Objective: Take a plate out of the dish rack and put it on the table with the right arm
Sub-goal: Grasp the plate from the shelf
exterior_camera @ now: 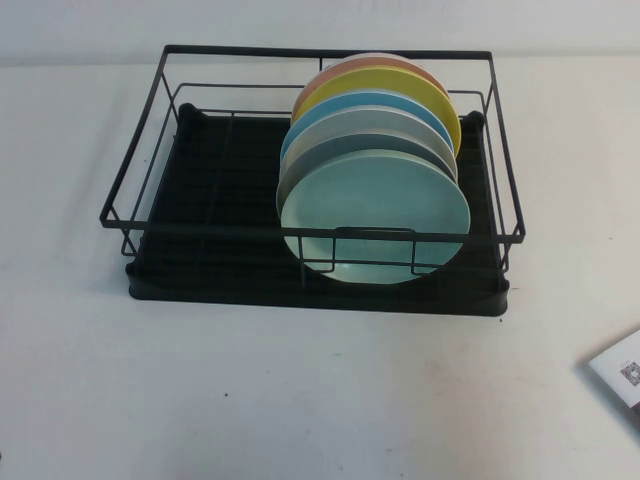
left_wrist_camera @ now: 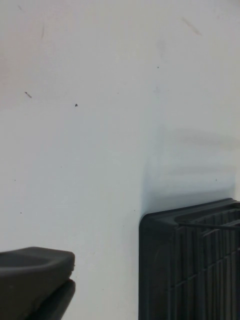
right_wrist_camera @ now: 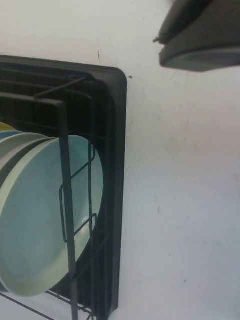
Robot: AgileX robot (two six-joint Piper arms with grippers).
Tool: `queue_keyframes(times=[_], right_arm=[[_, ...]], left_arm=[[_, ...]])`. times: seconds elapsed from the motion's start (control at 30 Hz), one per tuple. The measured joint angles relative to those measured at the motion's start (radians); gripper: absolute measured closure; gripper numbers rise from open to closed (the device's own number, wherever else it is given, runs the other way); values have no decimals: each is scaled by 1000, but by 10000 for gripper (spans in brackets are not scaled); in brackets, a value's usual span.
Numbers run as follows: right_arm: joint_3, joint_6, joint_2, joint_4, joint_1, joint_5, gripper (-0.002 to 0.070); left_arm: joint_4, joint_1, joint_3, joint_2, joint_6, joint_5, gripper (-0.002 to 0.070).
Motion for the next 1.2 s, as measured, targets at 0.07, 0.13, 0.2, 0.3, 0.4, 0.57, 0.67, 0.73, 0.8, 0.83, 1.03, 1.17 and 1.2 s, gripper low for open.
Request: queue_keyframes(times=[0.07, 0.13, 0.2, 0.3, 0.4, 0.57, 0.67, 0.73, 0.8, 0.83, 1.03, 1.17, 1.2], right_arm=[[-40, -25, 50, 2, 0, 23, 694], [-83, -54, 100, 8, 0, 38, 694], [-124, -93, 142, 26, 0, 53, 694], [-180, -146, 192, 40, 17, 67, 694], [-233, -182, 238, 44, 81, 67, 694], [-323, -268, 333, 44, 224, 58, 694], [-382, -330, 389, 44, 310, 57, 685], [-425, -397, 425, 44, 354, 62, 660], [-458, -468, 453, 44, 384, 64, 616], [-473, -507, 469, 44, 396, 66, 582], [-538, -697, 560, 44, 410, 69, 393], [-575, -827, 619, 44, 410, 69, 367], [-586, -858, 633, 44, 410, 69, 364]], left_arm=[[0, 0, 0, 0, 0, 0, 680], [0, 0, 0, 0, 0, 0, 680], [0, 0, 0, 0, 0, 0, 680], [0, 0, 0, 0, 0, 0, 680], [0, 0, 0, 0, 0, 0, 680], [0, 0, 0, 0, 0, 0, 680], [0, 0, 0, 0, 0, 0, 680], [0, 0, 0, 0, 0, 0, 680], [0, 0, 0, 0, 0, 0, 680], [0, 0, 0, 0, 0, 0, 680], [0, 0, 0, 0, 0, 0, 680], [0, 0, 0, 0, 0, 0, 680], [0, 0, 0, 0, 0, 0, 680]])
